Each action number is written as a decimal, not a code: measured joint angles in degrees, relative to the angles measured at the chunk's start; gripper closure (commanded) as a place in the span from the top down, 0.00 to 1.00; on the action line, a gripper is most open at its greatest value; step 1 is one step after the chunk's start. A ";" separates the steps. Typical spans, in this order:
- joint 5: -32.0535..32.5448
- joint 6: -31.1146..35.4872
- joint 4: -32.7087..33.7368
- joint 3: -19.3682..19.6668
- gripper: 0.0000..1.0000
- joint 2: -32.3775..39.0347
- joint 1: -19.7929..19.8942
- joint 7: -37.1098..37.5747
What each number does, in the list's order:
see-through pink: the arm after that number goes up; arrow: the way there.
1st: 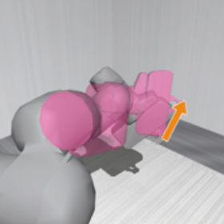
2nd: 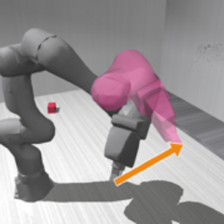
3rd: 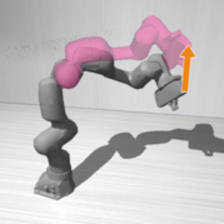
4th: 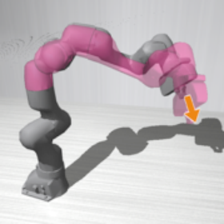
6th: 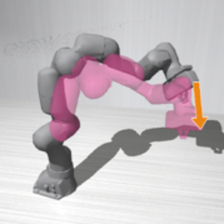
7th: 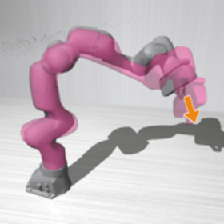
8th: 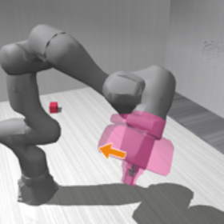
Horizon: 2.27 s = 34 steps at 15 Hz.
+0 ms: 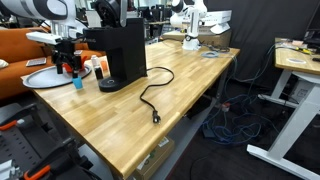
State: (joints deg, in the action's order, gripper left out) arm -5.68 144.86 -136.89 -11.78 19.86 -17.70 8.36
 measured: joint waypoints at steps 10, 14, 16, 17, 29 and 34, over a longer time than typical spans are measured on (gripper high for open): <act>0.00 0.00 0.00 -0.07 1.00 0.05 -0.07 0.00; -0.24 0.00 0.38 -0.38 1.00 0.45 -0.04 -0.17; -0.25 0.00 1.02 -0.39 1.00 1.07 0.01 -0.22; -0.25 0.00 1.51 -0.39 1.00 1.62 0.04 -0.23; -0.24 0.02 5.90 0.09 0.41 7.59 0.92 -0.21; -0.23 0.02 6.11 0.08 0.17 7.54 0.92 -0.20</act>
State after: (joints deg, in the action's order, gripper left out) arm -5.92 144.88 -130.78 -11.70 27.40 -16.78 8.16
